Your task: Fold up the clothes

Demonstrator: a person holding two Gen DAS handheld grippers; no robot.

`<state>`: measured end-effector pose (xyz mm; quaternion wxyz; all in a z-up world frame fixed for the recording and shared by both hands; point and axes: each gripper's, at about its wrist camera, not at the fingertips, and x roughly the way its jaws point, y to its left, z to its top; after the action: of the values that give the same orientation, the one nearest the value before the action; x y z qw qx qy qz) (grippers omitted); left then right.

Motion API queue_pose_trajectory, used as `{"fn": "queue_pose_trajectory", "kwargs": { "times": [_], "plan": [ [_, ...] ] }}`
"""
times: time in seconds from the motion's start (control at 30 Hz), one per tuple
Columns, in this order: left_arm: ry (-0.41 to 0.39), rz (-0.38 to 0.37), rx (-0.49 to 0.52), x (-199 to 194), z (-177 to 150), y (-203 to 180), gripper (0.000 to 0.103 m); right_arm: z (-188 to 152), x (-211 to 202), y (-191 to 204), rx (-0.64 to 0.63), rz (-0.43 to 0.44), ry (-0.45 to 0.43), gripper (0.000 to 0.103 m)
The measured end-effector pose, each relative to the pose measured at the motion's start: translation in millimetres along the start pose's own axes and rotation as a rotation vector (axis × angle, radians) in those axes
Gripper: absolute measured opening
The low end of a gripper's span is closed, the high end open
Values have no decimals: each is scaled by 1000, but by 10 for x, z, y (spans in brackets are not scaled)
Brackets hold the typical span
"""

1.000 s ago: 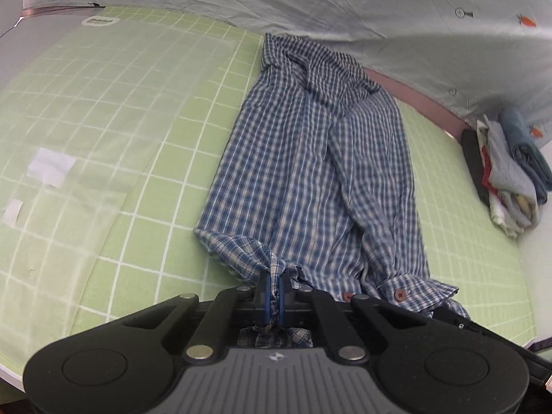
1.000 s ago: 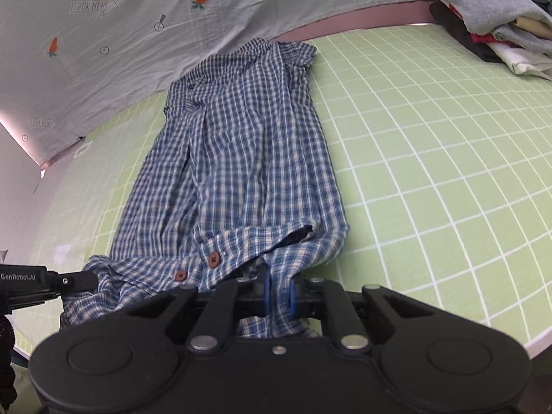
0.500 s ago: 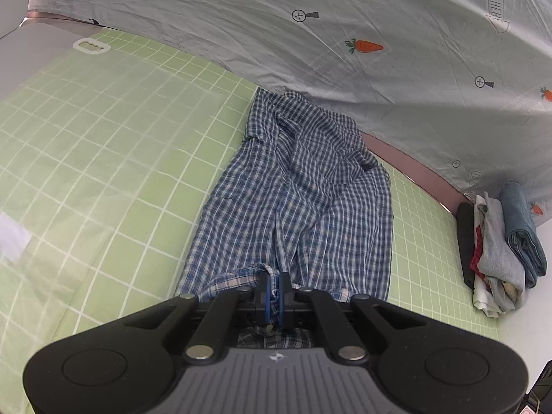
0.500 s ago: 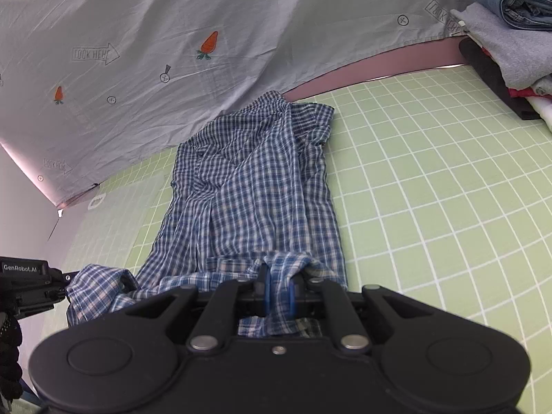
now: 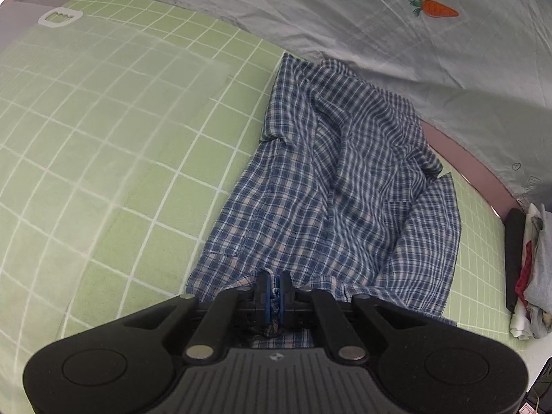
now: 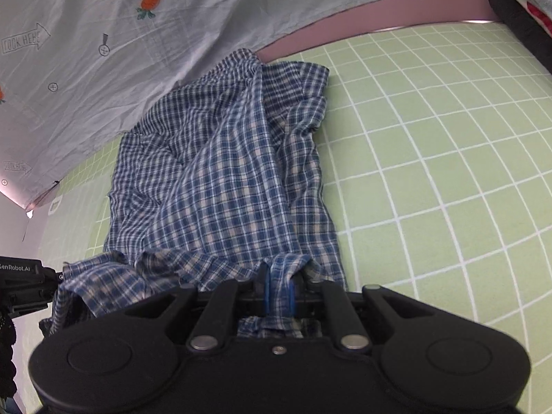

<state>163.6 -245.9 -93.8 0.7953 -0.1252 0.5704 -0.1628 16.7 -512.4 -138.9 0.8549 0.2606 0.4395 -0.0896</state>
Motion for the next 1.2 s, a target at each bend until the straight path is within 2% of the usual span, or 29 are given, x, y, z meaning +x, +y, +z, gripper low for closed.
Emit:
{"fn": "queue_pose_trajectory", "kwargs": {
  "times": [0.17,0.2,0.23,0.27,0.3,0.47,0.6,0.67,0.73,0.9,1.2],
  "plan": [
    [-22,-9,-28,-66,-43,33,10,-20,-29,-28,18,7,-2,13],
    [-35,-9,-25,-120,-47,36,19,-15,-69,-29,28,9,-12,15],
    [-51,-6,-19,-179,-53,37,32,-17,-127,-23,34,11,-27,18],
    [-67,-2,-13,-238,-59,37,36,-25,-193,-14,36,13,-44,26],
    [-85,0,-4,-308,-69,41,39,-38,-264,-10,37,10,-62,33],
    [-156,8,-10,-640,-164,139,50,-148,-643,-37,44,-34,-158,44],
    [-181,16,-31,-833,-343,265,56,-316,-889,-151,73,-66,-195,46],
    [-179,21,-38,-884,-448,328,60,-415,-978,-184,81,-80,-202,48],
    [-160,27,-36,-891,-572,396,60,-523,-1037,-205,87,-93,-195,56],
    [-88,43,-13,-801,-780,436,61,-727,-1002,-195,73,-102,-130,58],
    [-19,63,-30,-532,-662,464,67,-573,-688,-57,18,-81,-76,67]
  ]
}}
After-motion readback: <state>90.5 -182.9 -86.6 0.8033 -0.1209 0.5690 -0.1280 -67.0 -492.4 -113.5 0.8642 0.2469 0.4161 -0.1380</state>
